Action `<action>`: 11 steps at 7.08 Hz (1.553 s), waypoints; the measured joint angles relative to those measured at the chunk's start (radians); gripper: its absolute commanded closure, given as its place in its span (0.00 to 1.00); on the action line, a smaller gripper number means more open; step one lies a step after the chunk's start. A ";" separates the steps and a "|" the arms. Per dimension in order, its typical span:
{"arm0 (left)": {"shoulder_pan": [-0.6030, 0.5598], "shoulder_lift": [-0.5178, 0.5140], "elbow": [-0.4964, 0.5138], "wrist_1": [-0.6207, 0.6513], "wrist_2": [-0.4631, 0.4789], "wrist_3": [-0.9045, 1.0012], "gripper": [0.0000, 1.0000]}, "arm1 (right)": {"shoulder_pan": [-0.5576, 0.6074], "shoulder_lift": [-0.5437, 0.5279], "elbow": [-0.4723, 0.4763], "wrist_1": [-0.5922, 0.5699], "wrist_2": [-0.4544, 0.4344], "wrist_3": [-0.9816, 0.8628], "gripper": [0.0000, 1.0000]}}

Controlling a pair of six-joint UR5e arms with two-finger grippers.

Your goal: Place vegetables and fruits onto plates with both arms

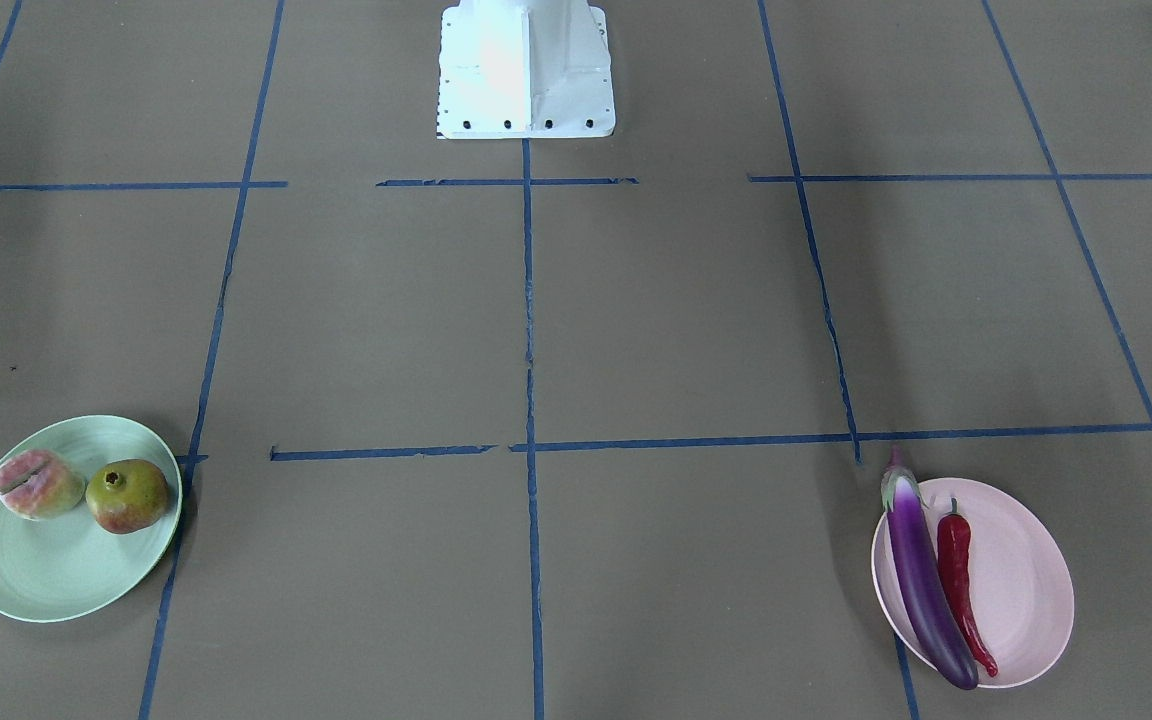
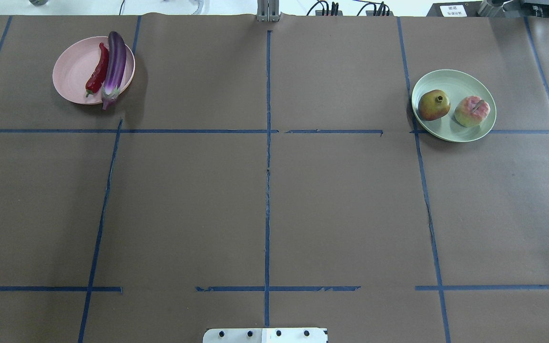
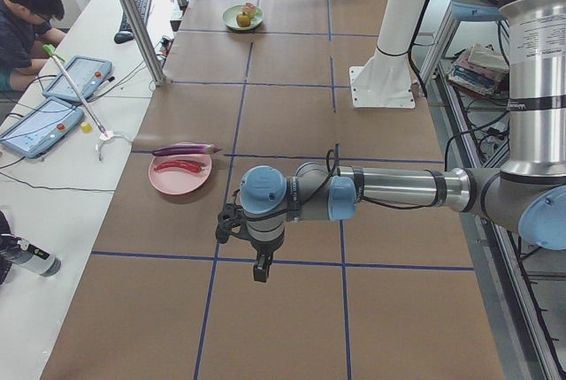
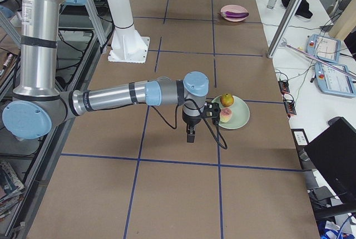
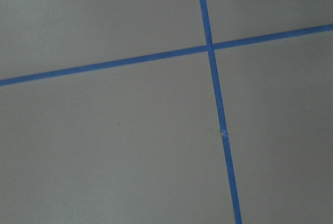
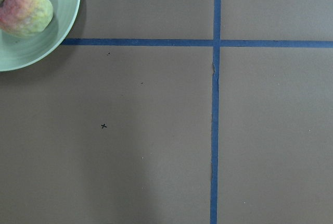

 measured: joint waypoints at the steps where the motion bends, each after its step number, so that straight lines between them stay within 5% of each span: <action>1: 0.002 0.003 -0.013 0.025 -0.002 -0.011 0.00 | 0.001 -0.004 0.003 0.000 0.000 -0.003 0.00; 11: 0.005 -0.024 -0.017 -0.061 -0.007 -0.019 0.00 | 0.004 -0.071 0.033 0.000 -0.002 -0.041 0.00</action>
